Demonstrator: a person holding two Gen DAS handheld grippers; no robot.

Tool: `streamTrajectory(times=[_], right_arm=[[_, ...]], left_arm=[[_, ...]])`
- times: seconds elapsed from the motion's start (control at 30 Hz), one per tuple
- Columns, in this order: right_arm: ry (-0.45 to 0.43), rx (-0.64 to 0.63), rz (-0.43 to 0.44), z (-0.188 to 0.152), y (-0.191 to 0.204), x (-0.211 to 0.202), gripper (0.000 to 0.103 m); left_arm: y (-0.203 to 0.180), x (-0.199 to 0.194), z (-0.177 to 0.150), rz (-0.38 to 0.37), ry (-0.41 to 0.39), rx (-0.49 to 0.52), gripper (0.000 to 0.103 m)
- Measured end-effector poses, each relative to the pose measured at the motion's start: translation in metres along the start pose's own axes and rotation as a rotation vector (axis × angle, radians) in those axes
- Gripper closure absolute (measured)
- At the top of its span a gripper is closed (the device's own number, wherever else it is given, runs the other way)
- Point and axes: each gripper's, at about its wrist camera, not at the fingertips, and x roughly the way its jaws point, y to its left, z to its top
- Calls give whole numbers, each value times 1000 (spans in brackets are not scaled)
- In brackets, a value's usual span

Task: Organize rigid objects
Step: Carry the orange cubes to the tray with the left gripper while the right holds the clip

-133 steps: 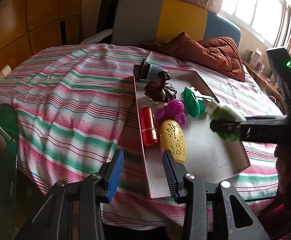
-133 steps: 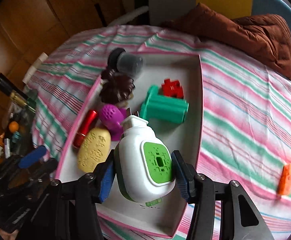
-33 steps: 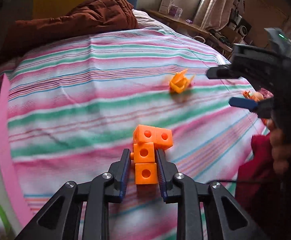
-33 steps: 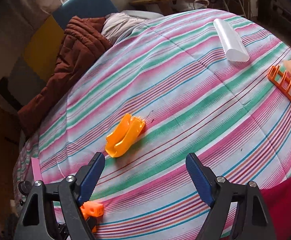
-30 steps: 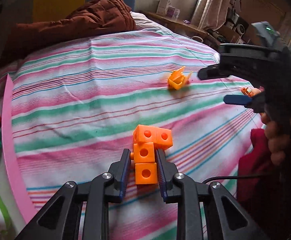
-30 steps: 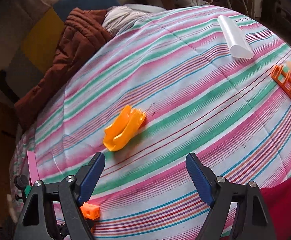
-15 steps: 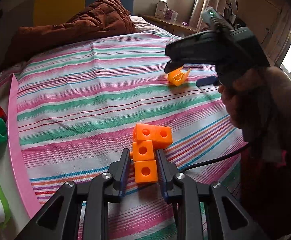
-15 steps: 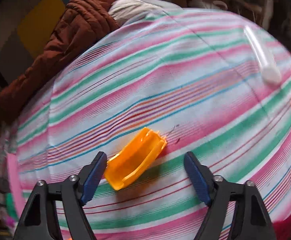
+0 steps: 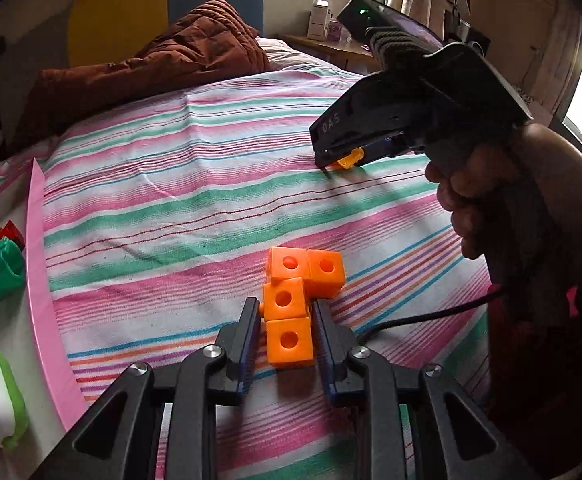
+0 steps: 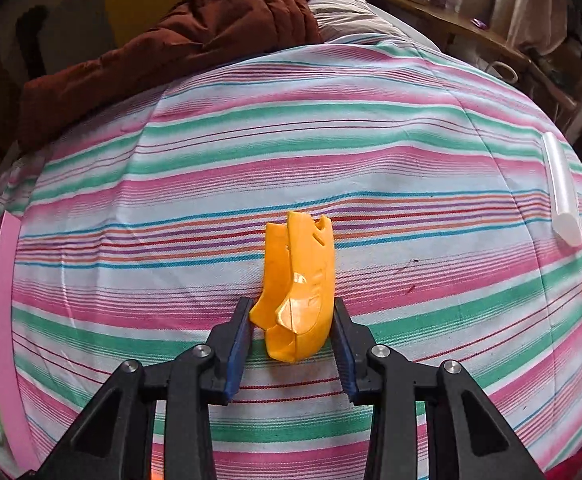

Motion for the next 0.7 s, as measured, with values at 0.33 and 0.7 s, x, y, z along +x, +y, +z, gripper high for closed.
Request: streamTrajectory(times=[0.33,0.7], right_arm=[[-10,-36,-8,-2,1,0,64],[-37,-99,-51,-6,9,-1,65]], left_arm=[[9,-15,-6,-26,5,-34,77],[20,-67,4,-25,-87,-69,77]])
